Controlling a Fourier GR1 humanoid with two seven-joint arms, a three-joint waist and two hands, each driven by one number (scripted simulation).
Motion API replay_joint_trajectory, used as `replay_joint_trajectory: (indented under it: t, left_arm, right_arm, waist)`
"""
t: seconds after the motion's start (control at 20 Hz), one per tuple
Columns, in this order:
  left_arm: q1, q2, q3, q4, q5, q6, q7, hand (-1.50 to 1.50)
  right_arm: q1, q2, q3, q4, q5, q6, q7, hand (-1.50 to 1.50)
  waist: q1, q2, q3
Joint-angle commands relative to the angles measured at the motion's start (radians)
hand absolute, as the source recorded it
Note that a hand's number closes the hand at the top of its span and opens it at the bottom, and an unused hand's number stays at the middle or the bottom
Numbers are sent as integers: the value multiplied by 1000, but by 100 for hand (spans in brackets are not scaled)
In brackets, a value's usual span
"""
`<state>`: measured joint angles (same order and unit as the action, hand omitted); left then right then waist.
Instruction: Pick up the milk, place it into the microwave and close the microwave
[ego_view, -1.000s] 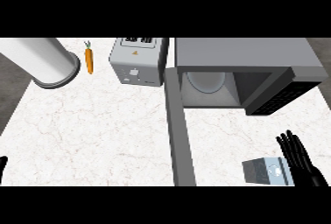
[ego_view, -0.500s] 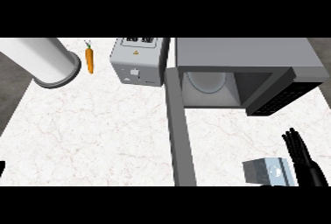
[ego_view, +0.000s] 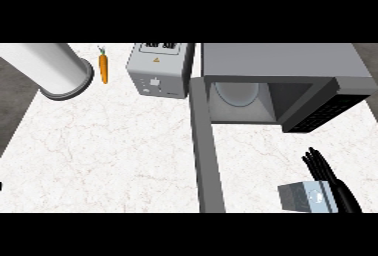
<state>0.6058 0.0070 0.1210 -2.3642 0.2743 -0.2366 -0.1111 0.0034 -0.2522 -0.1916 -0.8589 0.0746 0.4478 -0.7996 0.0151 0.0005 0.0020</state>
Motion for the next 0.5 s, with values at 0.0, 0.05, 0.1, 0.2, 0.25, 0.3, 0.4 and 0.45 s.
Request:
replay_joint_trajectory:
  t: [0.0, 0.05, 0.1, 0.2, 0.25, 0.3, 0.4, 0.45]
  left_arm:
    - [-21, 4, 6, 33, -7, -1, 3, -150]
    - [-38, -7, -11, 32, -27, 27, -6, -150]
    - [0, 3, 7, 4, 17, -1, 20, -150]
    - [-34, 5, 11, 19, 6, 9, 32, -150]
    - [8, 21, 45, 6, 54, -27, 16, -150]
    - [37, -6, 5, -8, 30, -18, 11, -150]
    - [-37, 7, 35, 58, 31, -19, 2, -150]
    - [-33, 4, 56, 53, 66, -20, 11, -150]
  right_arm:
    - [29, 17, 80, 10, -19, 224, -145, -150]
    - [-26, 3, 65, 1, -65, 254, -112, 150]
    - [30, 37, 83, -3, -49, 203, -176, 150]
    - [19, 27, 85, -73, -45, 120, -166, 150]
    - [67, 14, 56, -116, -45, 38, -199, 150]
    - [42, 35, 53, -123, -25, -56, -200, 150]
    - [47, 33, 30, -161, -42, -113, -185, 150]
    - [63, 102, 72, -175, -31, -144, -165, 150]
  waist:
    - [-12, 0, 0]
    - [-9, 0, 0]
    - [-8, -2, 0]
    - [-16, -2, -1]
    - [-15, -5, -2]
    - [-10, -4, -2]
    - [-18, -3, -2]
    - [-14, -2, -2]
